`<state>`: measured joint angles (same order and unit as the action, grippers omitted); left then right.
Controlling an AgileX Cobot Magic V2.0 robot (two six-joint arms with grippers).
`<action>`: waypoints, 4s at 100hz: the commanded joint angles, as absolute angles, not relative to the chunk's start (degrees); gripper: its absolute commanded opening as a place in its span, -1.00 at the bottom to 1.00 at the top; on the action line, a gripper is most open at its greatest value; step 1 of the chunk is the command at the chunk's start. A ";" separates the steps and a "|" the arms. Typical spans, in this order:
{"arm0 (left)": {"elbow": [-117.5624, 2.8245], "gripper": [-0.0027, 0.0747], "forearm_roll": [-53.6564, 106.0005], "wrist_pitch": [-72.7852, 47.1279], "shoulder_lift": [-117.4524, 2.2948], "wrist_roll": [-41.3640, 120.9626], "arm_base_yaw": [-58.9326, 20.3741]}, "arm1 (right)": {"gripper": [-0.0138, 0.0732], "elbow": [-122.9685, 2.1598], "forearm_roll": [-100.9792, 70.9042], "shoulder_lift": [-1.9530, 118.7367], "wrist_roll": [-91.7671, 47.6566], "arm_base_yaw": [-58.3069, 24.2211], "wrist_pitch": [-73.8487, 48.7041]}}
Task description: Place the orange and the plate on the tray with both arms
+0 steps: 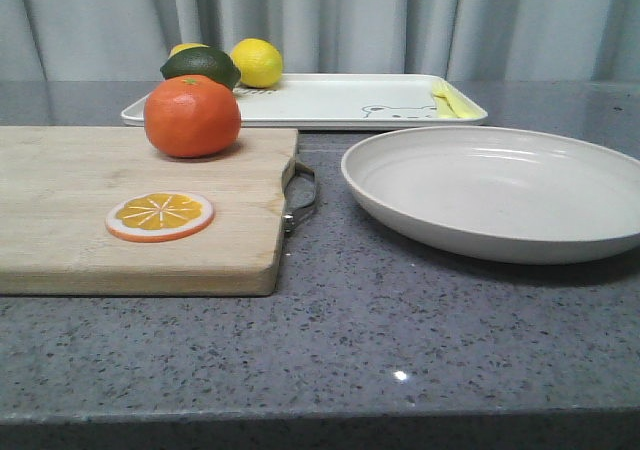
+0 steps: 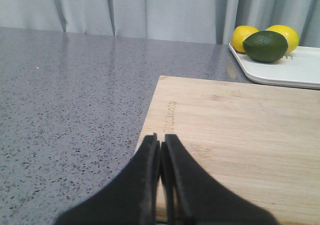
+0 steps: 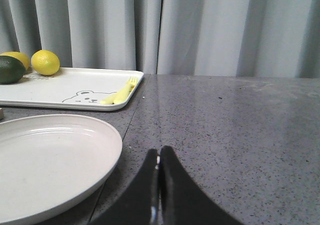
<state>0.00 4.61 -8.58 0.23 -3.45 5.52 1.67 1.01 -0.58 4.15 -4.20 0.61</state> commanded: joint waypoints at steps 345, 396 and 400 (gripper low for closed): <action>-37.03 -0.63 7.27 -10.79 -38.54 -0.74 3.03 | -0.83 -24.02 1.55 19.26 4.16 -4.17 -9.92; -53.92 0.68 14.30 -19.14 -60.88 -0.52 -15.06 | -0.83 -24.02 1.55 19.26 4.16 -4.17 -9.92; -56.33 0.68 15.54 -21.68 -63.16 -0.52 -15.96 | -0.83 -24.02 1.55 19.26 4.16 -4.17 -9.92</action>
<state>-50.14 12.03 -20.38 -59.74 -0.35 -13.81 -22.21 1.01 18.23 4.15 -4.20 -14.80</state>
